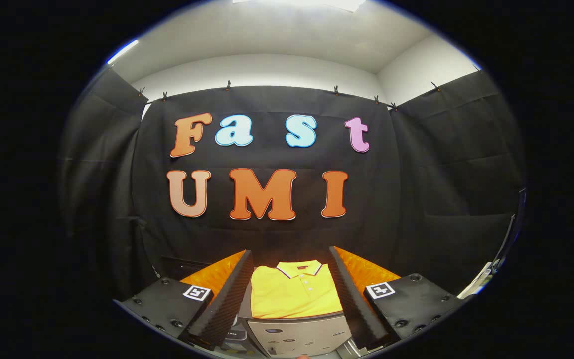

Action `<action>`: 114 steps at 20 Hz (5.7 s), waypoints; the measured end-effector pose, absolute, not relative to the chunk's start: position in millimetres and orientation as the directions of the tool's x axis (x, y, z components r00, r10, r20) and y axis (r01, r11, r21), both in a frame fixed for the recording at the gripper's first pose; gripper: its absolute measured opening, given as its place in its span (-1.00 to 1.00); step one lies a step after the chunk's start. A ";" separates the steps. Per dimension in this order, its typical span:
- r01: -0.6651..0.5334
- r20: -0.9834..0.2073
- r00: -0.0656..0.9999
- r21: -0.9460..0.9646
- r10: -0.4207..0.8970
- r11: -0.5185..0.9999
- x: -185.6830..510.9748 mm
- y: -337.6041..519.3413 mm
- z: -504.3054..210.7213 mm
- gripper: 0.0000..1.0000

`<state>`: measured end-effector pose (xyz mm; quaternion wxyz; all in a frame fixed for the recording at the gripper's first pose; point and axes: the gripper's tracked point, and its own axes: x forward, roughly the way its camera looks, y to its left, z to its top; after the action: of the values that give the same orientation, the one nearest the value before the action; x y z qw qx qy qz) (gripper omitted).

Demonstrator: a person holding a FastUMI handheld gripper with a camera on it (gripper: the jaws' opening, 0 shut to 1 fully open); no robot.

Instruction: Put the clothes into the washing machine and then close the washing machine lid.

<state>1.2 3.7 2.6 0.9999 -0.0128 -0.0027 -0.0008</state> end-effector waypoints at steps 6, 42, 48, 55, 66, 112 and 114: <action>0.005 -0.001 1.000 -0.007 -0.005 1.000 1.2 4.7 0.6 0.95; 0.001 -0.380 0.925 0.016 0.005 1.000 260.1 -73.0 -175.4 0.95; -0.012 -0.549 0.836 0.030 0.026 0.999 293.3 -77.4 -241.5 0.97; -0.006 -0.673 0.739 0.029 0.024 1.000 291.0 -75.5 -271.1 0.99; -0.042 -0.730 0.681 0.039 0.057 0.998 288.2 -61.8 -274.4 0.51; -0.310 -0.264 0.862 0.399 0.432 0.863 152.8 194.5 -72.9 -0.83; -0.348 -0.289 0.830 0.401 0.477 0.848 152.2 235.3 -87.2 -0.83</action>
<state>152.2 235.3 -87.2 0.9417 0.1680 0.1923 0.2190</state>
